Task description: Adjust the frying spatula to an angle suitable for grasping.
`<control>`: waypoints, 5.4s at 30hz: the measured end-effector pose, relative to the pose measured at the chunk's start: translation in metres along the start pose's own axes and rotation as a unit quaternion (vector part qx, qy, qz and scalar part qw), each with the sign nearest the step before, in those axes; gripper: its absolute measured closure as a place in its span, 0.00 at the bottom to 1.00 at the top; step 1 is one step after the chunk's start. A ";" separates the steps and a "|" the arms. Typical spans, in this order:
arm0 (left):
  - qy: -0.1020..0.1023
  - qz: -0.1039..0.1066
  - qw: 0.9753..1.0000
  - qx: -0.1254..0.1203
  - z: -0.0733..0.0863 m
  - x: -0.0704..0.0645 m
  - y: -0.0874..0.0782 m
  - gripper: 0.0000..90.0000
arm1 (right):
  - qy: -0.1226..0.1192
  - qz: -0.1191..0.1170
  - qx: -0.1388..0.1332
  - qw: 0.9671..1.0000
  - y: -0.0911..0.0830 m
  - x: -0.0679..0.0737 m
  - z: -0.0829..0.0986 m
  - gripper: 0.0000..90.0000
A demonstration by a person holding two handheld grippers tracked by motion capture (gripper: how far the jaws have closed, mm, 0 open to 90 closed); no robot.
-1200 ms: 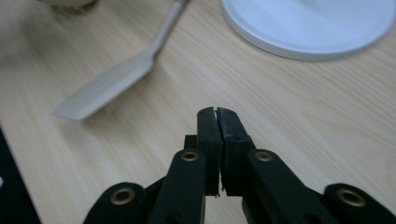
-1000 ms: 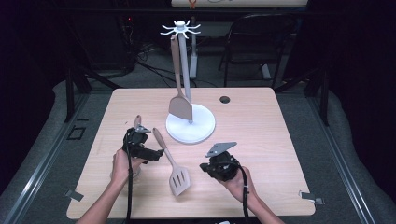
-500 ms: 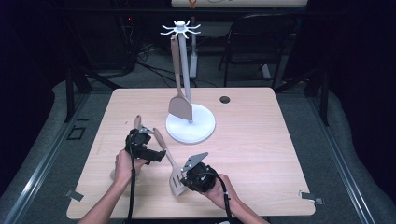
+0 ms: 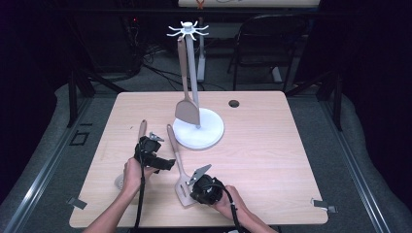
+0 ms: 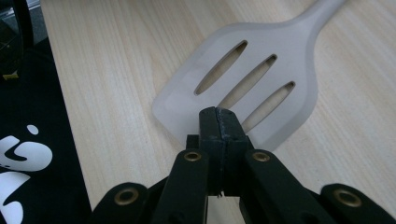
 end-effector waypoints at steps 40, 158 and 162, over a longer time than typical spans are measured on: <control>-0.051 0.065 0.996 0.015 -0.026 -0.005 0.056 0.57 | 0.004 -0.014 -0.002 1.000 0.005 -0.002 0.004 1.00; -0.040 0.210 0.961 -0.176 -0.025 -0.041 -0.038 0.85 | 0.170 0.007 -0.092 0.981 -0.062 -0.062 0.013 0.31; -0.035 0.212 0.961 -0.174 -0.028 -0.042 -0.038 0.85 | 0.177 0.020 -0.084 0.980 -0.075 -0.069 0.035 0.20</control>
Point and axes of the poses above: each handheld gripper's, and its own axes: y roughly forward along the jaws, z roughly out of its underside, x roughly to its left, the point moved 8 cm from there along y, roughly forward along the jaws, and after that the axes turned 11 degrees about x, right-handed, at the moved point
